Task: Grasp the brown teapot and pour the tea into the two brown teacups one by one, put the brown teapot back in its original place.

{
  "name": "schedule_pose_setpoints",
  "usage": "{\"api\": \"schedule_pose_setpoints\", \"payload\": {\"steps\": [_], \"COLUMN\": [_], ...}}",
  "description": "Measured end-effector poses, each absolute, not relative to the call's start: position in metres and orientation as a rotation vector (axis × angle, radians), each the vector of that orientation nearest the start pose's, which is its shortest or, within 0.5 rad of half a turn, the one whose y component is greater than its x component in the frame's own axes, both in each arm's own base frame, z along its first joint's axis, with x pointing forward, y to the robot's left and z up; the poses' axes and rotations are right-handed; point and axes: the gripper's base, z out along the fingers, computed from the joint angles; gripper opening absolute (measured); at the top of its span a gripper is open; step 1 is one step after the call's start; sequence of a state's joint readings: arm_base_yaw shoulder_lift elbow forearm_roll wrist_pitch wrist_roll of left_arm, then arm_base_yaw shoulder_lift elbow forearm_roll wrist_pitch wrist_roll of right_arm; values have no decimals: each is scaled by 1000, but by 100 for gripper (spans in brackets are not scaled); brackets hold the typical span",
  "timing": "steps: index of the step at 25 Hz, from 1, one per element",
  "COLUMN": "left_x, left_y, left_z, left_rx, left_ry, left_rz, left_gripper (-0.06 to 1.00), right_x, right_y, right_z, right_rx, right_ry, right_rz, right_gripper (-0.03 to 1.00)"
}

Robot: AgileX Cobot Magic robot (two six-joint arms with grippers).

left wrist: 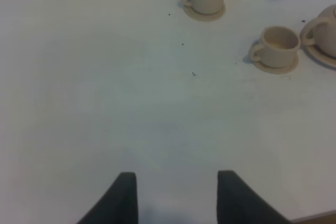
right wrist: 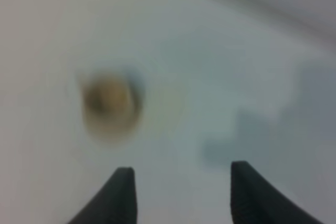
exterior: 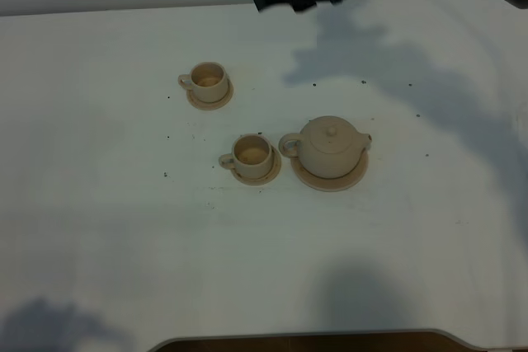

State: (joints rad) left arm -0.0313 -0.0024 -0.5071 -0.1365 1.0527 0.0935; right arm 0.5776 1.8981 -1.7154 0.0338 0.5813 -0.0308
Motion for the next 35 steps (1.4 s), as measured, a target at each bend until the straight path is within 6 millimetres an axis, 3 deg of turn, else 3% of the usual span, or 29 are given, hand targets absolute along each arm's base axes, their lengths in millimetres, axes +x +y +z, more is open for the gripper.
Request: {"api": "schedule_pose_setpoints", "payload": {"steps": [8,14,19,26,35], "left_x": [-7,-7,-7,-7,-7], "left_y": [-11,-11,-11,-11,-11], "left_z": [280,280,280,280,280], "left_rx": [134,133,133,133,133], "left_ry": [2017,2017,2017,2017,2017], "left_rz": [-123,-123,-123,-123,-123], "left_gripper": [36,36,36,36,36], "right_x": [390,393,397,395,383], "right_y": [256,254,245,234,228], "right_z": [351,357,342,319,301], "right_rx": [-492,-316,-271,-385,-781], "right_ry": [1805,1794,1879,2062,2183], "right_rz": [449,594,602,483,269], "right_gripper": [43,43,43,43,43]}}
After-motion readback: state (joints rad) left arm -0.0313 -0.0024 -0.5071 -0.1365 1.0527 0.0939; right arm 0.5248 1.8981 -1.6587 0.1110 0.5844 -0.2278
